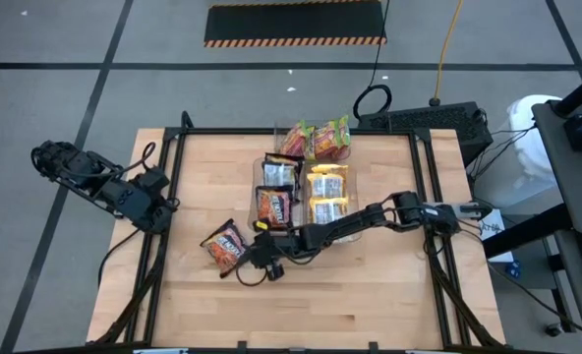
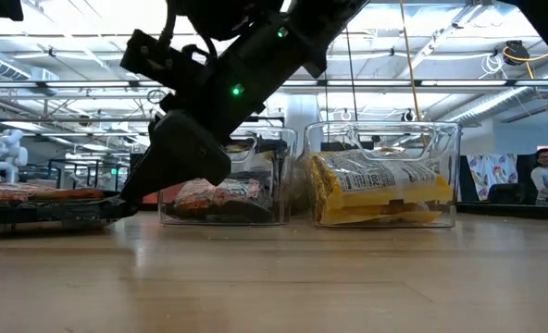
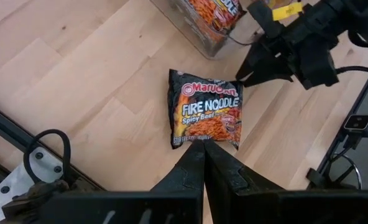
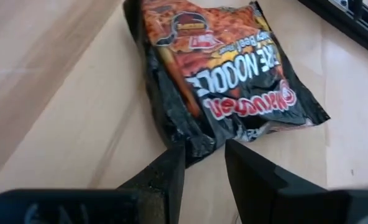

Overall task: Sort Maruchan noodles
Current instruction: Put the black noodle pack into the left transparent bin

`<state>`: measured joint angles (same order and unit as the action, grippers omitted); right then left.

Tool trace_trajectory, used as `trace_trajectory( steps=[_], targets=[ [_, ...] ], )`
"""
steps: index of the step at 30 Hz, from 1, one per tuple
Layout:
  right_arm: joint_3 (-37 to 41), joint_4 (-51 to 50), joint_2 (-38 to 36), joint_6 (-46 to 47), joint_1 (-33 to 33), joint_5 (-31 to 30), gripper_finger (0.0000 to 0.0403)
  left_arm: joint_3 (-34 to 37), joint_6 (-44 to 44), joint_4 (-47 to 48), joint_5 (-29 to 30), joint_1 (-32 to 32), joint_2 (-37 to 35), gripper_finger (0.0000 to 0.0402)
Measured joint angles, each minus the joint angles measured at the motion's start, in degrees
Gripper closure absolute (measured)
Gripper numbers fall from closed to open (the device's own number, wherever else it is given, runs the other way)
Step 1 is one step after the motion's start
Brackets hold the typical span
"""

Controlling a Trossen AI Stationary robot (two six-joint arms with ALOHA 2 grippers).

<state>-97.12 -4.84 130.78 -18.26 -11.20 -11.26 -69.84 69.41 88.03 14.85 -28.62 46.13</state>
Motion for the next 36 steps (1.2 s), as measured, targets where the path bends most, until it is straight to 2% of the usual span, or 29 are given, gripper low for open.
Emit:
trace_trajectory(
  steps=[8,21,26,36],
  targets=[
    [-0.1,0.3,-0.1,1.3,1.1,8.7,0.0291,0.0,0.1,0.0,-0.6,0.0,0.0,0.0396],
    [-0.1,-0.8,-0.1,0.5,3.1,10.6,0.0291,0.0,1.2,-0.1,-1.5,0.0,0.0,0.0396],
    [-0.1,-2.5,-0.1,0.4,3.7,14.3,0.0291,0.0,1.6,-0.1,-1.6,0.0,0.0,0.0396],
    [0.0,-6.1,-0.9,2.6,3.2,13.1,0.0291,0.0,1.6,-0.1,-2.9,0.0,0.0,0.0396]
  ],
)
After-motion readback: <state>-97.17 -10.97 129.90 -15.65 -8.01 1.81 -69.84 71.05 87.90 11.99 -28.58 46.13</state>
